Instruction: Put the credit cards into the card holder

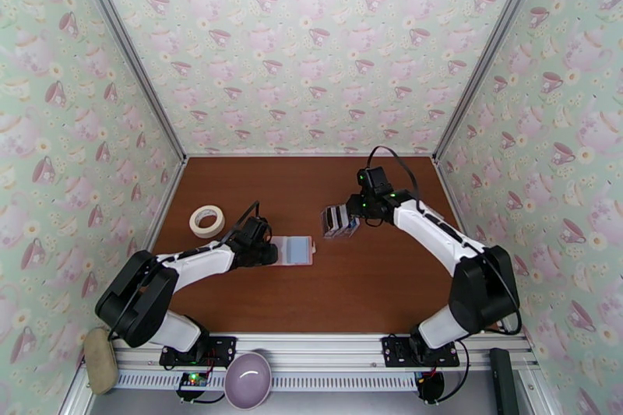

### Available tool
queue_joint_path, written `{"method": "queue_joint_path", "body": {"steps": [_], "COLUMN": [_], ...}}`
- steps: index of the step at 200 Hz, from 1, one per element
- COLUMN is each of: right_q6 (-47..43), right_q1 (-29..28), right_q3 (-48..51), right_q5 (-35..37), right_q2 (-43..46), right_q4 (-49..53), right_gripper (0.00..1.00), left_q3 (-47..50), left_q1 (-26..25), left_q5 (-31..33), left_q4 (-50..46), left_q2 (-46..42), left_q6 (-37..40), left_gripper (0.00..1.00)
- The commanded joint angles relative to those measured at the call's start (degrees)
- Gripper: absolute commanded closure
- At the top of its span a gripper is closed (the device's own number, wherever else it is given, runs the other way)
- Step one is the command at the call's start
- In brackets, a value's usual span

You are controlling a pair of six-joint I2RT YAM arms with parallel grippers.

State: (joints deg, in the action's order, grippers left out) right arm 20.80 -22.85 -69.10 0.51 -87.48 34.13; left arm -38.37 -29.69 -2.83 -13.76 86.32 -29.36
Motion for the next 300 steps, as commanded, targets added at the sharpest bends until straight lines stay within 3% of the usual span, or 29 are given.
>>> {"method": "queue_joint_path", "body": {"steps": [1, 69, 149, 300], "right_q6": [2.65, 11.7, 3.19, -0.54], "right_q1": [0.01, -2.8, -2.66, 2.07], "right_q3": [1.26, 9.4, 5.67, 3.0], "right_q5": [-2.91, -12.55, 0.27, -0.62], "right_q2": [4.37, 11.63, 7.88, -0.62], "right_q4": [-1.06, -10.12, -2.26, -5.55], "right_gripper": [1.0, 1.0, 1.0, 1.0], "left_q3": [0.2, 1.28, 1.65, 1.39], "left_q1": [0.45, 0.86, 1.0, 1.11], "left_q5": [-1.21, -1.5, -1.83, -1.65], "left_q4": [1.72, 2.19, 2.52, 2.71], "left_q2": [0.95, -0.51, -0.76, -0.04], "left_q6": [0.19, -0.28, -0.5, -0.34], "left_gripper": [0.62, 0.69, 0.68, 0.66]}}
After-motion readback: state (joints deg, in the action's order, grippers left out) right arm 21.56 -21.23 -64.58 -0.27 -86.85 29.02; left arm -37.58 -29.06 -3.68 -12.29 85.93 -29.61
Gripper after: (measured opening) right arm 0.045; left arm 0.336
